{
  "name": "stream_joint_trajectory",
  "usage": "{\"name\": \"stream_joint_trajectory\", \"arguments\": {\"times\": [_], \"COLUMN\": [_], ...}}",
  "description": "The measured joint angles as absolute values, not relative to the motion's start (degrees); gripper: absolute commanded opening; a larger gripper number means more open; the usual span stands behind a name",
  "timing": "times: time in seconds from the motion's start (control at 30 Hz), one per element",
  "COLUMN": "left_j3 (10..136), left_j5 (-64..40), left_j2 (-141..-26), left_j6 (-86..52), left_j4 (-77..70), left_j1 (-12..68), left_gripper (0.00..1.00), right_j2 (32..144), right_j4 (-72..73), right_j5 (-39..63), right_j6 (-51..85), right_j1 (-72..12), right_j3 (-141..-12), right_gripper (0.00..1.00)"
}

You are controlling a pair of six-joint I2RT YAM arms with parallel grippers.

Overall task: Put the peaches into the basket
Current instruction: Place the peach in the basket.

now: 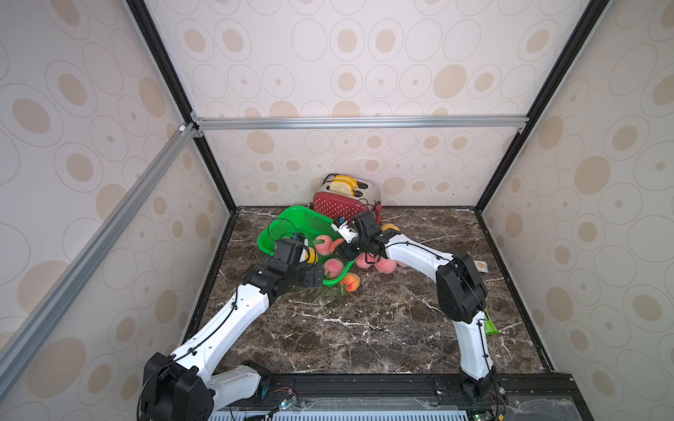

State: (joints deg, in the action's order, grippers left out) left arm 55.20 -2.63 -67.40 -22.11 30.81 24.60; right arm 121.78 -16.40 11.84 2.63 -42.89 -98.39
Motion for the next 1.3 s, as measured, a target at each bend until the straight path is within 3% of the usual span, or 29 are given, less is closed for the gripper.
{"name": "stream_joint_trajectory", "arguments": {"times": [0.17,0.7,1.3], "left_j3": [55.20,55.66,55.18], "left_j5": [-2.63,-2.68,-3.36], "left_j2": [-67.75,-68.25,-66.74], "left_j6": [-22.13,-22.11,-22.55], "left_j4": [30.74,30.87,30.83], "left_j1": [24.60,24.60,24.60], "left_gripper": [0.99,0.99,0.99], "right_j2": [121.78,121.05,97.32], "right_j4": [-16.75,-17.41,-14.66], "right_j5": [10.81,8.82,6.07], "right_j6": [2.42,2.24,2.11], "right_j1": [-43.22,-43.59,-43.62], "right_j3": [-98.39,-97.01,-75.55], "right_gripper": [0.75,0.91,0.95]}}
